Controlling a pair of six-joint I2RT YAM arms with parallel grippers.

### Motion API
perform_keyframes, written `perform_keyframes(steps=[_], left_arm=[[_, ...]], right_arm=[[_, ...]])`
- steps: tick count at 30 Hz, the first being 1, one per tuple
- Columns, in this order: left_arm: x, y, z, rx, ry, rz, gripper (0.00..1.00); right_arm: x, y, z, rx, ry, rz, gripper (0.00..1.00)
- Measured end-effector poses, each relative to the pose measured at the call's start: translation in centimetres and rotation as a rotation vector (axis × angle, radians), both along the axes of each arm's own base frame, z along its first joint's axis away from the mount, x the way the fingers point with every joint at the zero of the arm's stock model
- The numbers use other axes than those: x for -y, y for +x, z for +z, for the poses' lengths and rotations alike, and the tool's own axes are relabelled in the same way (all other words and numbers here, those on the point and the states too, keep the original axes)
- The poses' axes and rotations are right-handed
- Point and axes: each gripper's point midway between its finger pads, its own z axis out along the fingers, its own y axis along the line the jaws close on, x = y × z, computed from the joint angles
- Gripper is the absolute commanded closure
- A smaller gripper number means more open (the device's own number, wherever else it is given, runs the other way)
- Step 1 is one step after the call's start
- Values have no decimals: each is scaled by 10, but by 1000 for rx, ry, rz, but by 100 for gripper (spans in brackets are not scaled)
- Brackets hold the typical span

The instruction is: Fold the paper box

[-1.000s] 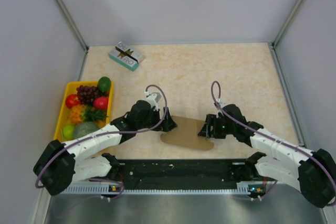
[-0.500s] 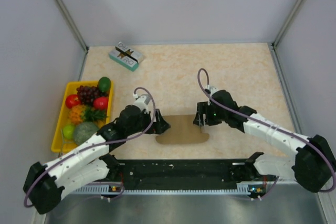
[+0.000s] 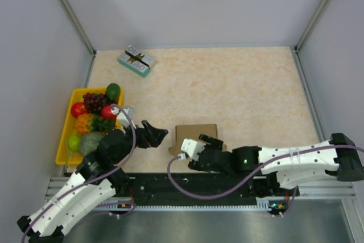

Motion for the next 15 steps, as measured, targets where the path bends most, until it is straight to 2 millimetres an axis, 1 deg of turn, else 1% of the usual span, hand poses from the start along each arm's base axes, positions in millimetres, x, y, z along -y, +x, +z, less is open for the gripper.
perform_keyframes(steps=[3,6,7,9,15], left_arm=[[-7,0,-4,-31,-10,46,2],[-11,0,-10,-74,-22,85,2],[-12,-1,-11,-83,-23,89,2],[-12,-2,-13,-98,-25,95,2],[-18,-5,-16,-106,-24,110,2]], right_arm=[[-7,-11,-12,145,-117,104,29],[-8,-14,-28,276,-254,145,34],[-9,-14,-32,304,-287,154,36],[-12,-15,-41,369,-354,163,37],[-12,-10,-71,527,-557,169,37]])
